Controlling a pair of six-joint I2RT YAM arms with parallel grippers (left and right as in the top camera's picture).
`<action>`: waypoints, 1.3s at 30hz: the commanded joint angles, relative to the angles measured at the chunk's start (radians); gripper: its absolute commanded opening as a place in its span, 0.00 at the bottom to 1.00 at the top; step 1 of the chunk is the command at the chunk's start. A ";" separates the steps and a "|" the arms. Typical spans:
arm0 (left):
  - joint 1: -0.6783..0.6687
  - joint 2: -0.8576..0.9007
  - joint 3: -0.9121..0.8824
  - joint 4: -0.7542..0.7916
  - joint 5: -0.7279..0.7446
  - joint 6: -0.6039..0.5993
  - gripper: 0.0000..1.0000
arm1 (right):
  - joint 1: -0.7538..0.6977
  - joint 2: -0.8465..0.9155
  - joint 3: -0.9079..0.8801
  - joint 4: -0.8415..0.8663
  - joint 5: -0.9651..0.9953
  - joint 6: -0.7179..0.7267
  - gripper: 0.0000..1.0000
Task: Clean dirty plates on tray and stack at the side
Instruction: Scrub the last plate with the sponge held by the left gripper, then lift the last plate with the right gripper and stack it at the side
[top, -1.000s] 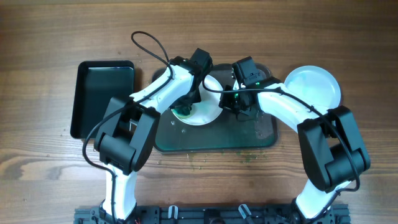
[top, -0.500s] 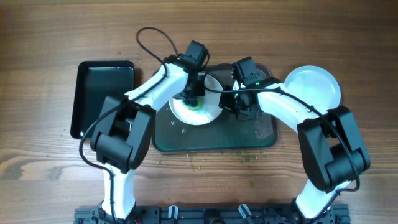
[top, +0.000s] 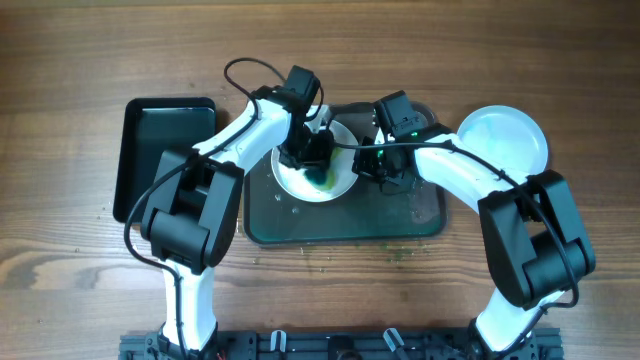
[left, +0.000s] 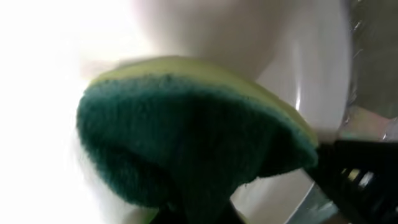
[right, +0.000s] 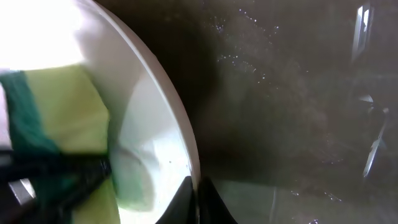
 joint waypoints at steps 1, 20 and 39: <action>-0.003 0.019 -0.004 0.048 -0.266 -0.029 0.04 | 0.001 0.005 0.022 0.006 -0.022 -0.011 0.04; 0.051 -0.114 0.026 -0.232 -0.079 -0.019 0.04 | -0.003 -0.012 0.023 0.002 -0.034 -0.069 0.04; 0.211 -0.286 0.032 -0.187 -0.166 -0.153 0.04 | 0.346 -0.452 0.037 -0.201 1.346 -0.512 0.04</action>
